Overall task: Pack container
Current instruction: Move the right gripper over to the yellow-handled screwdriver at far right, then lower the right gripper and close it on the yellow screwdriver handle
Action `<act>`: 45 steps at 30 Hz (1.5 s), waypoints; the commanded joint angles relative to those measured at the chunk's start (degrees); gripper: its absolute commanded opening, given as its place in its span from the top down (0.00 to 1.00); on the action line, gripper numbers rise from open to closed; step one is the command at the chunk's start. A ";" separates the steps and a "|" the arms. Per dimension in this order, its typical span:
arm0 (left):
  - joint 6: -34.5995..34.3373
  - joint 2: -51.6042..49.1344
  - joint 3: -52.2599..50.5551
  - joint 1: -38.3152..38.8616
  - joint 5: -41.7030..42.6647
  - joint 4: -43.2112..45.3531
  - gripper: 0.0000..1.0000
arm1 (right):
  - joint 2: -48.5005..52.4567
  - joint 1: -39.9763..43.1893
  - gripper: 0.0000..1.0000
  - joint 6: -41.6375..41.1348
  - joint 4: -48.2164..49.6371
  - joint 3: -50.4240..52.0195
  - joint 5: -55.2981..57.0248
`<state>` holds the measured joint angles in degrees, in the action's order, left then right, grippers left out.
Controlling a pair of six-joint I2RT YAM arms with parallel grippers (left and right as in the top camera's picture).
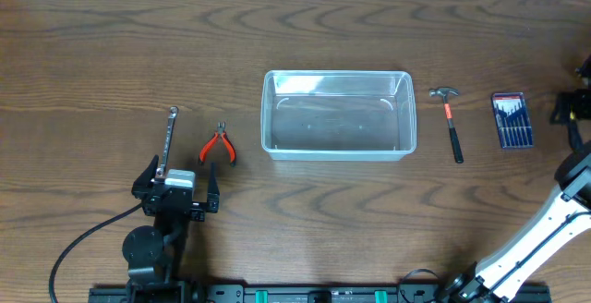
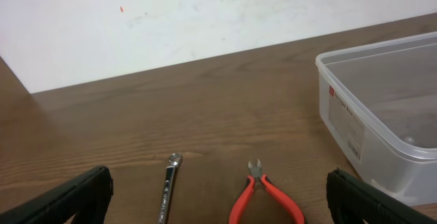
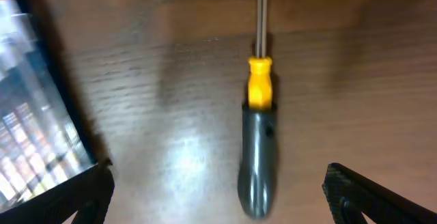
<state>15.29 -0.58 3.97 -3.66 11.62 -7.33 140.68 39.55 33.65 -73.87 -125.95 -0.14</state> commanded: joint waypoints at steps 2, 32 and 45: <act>0.52 0.35 -1.66 -0.24 -0.31 -0.46 0.02 | 1.46 -0.98 0.01 -1.09 1.18 -1.20 0.63; 0.52 0.35 -1.66 -0.24 -0.31 -0.46 0.02 | 2.60 -1.38 0.01 6.10 3.28 -3.28 1.40; 0.52 0.35 -1.66 -0.24 -0.31 -0.46 0.02 | 4.83 -1.33 0.01 5.18 5.60 -3.28 1.42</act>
<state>15.29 -0.58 3.97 -3.66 11.62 -7.33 144.77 39.18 38.57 -68.93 -128.18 1.91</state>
